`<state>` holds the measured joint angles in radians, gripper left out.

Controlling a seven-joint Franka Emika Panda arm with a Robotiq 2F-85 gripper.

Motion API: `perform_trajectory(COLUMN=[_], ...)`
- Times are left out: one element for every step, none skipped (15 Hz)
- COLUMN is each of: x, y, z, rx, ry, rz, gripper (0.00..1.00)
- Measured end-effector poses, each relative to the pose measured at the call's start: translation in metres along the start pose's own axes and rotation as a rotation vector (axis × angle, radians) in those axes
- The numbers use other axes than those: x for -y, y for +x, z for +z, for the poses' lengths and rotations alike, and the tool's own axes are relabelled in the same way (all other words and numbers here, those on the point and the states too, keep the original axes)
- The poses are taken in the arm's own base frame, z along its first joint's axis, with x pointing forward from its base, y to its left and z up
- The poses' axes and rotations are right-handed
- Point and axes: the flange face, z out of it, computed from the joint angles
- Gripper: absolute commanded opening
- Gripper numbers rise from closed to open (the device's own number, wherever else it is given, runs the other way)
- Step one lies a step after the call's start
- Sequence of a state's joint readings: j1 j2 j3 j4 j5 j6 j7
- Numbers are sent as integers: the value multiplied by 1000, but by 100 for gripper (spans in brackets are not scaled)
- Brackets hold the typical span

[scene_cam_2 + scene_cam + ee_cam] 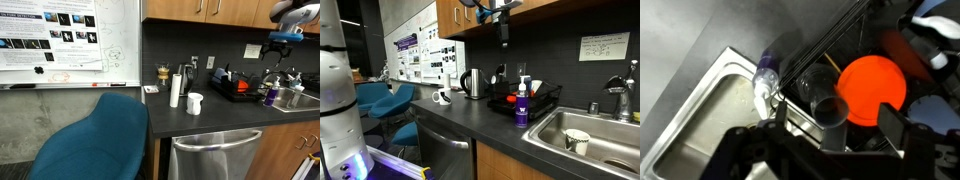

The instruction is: Bring the purple bottle closer to the sink

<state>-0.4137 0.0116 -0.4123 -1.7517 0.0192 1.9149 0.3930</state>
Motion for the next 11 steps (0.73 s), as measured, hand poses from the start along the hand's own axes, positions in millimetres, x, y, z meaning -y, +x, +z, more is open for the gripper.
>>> perform_trajectory(x=[6,11,15,20,24,28,32,37,42,47,52], y=[-17,-35,-55,-75,-94,-113,-133,-152,-172,-192,-213], z=[-1,-2,-3,-4,-4,-5,-6,-8,-9,-11,-12], rx=[14,28,43,57,70,81,89,95,100,106,113], ry=[13,22,35,47,59,70,79,86,90,95,97], rz=[-29,-59,-91,-123,-155,-188,-221,-255,-291,-325,-362], gripper=[100,100,100,100,100,100,100,100,100,100,100])
